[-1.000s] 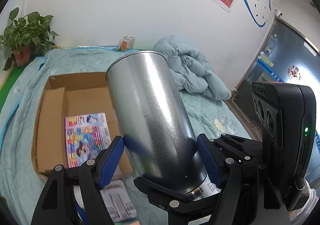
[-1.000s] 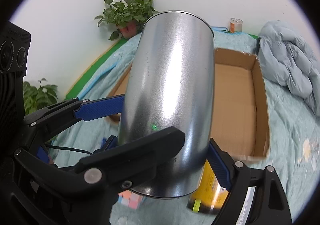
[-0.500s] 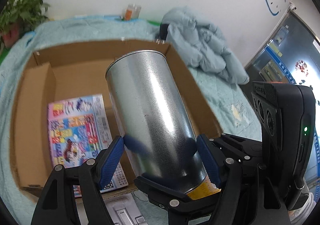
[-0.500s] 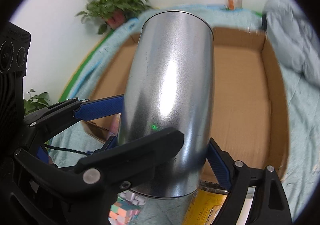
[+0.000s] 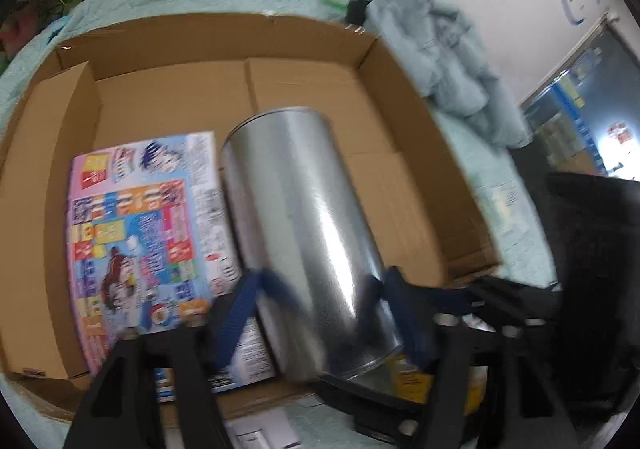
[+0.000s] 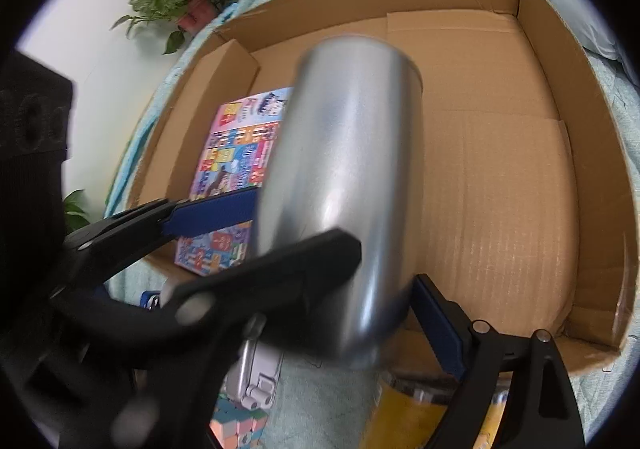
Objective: Organize rigid objects
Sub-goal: 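Carry the silver can over the cardboard box and lower it inside, then open both tools and withdraw them from the silver can, then grasp the yellow jar with black lid between both tools and lift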
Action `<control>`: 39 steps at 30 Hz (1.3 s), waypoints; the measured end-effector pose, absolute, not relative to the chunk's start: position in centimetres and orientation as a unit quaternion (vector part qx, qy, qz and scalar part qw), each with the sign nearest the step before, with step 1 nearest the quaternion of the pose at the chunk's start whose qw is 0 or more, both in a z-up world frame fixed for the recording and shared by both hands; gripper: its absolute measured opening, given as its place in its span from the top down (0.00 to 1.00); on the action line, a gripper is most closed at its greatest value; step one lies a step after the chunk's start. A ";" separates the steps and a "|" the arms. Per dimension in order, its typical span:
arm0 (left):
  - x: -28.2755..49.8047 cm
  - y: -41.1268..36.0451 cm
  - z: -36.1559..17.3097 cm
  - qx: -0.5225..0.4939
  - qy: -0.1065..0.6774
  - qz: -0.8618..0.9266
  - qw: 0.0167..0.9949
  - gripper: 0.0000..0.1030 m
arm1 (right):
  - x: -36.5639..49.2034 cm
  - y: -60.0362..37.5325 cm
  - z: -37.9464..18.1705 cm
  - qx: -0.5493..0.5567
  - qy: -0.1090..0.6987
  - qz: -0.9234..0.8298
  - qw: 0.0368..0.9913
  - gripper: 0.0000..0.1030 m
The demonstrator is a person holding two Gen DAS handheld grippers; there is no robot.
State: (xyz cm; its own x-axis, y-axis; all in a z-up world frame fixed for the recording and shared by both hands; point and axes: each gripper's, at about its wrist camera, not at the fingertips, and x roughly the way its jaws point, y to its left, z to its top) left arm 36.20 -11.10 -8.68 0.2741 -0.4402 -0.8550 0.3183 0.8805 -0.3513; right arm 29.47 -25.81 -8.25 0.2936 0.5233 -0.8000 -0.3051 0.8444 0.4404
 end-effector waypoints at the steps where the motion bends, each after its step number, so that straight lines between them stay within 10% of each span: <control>1: 36.1 -10.8 -8.8 -0.061 0.553 -0.242 0.795 0.41 | 29.3 -26.0 -8.1 0.100 0.530 0.266 0.799 0.14; 5: 35.5 -10.8 -8.9 -0.054 0.554 -0.242 0.795 0.40 | 29.0 -26.4 -8.5 0.098 0.528 0.269 0.800 0.34; 16: 31.5 -8.6 -6.8 -0.062 0.521 -0.228 0.820 0.42 | 27.4 -25.1 -7.2 0.067 0.501 0.255 0.824 0.34; 19: 27.4 -7.0 -3.6 -0.051 0.432 -0.203 0.877 0.29 | 23.4 -26.5 -4.6 0.040 0.413 0.225 0.882 0.15; 21: 24.1 -5.8 -1.9 -0.039 0.366 -0.160 0.916 0.00 | 20.3 -28.2 -3.7 0.031 0.355 0.180 0.917 0.02; 27: 17.6 -3.9 -1.9 -0.040 0.332 -0.105 0.937 0.00 | 18.0 -33.3 -7.9 0.120 0.411 0.133 0.894 0.00; 35: 13.2 -3.5 -3.5 -0.067 0.366 -0.103 0.922 0.00 | 18.3 -32.4 -10.0 0.086 0.456 0.149 0.873 0.32; 39: 11.6 -3.7 -3.2 -0.067 0.375 -0.121 0.917 0.00 | 16.8 -31.6 -10.1 0.068 0.450 0.154 0.877 0.32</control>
State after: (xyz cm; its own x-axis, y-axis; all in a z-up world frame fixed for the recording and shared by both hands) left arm 11.63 -3.75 -3.23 0.6898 -0.2718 -0.6711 0.1708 0.9618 -0.2140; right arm 16.79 -31.65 -10.06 0.5479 0.3306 -0.7684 -0.2087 0.9436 0.2572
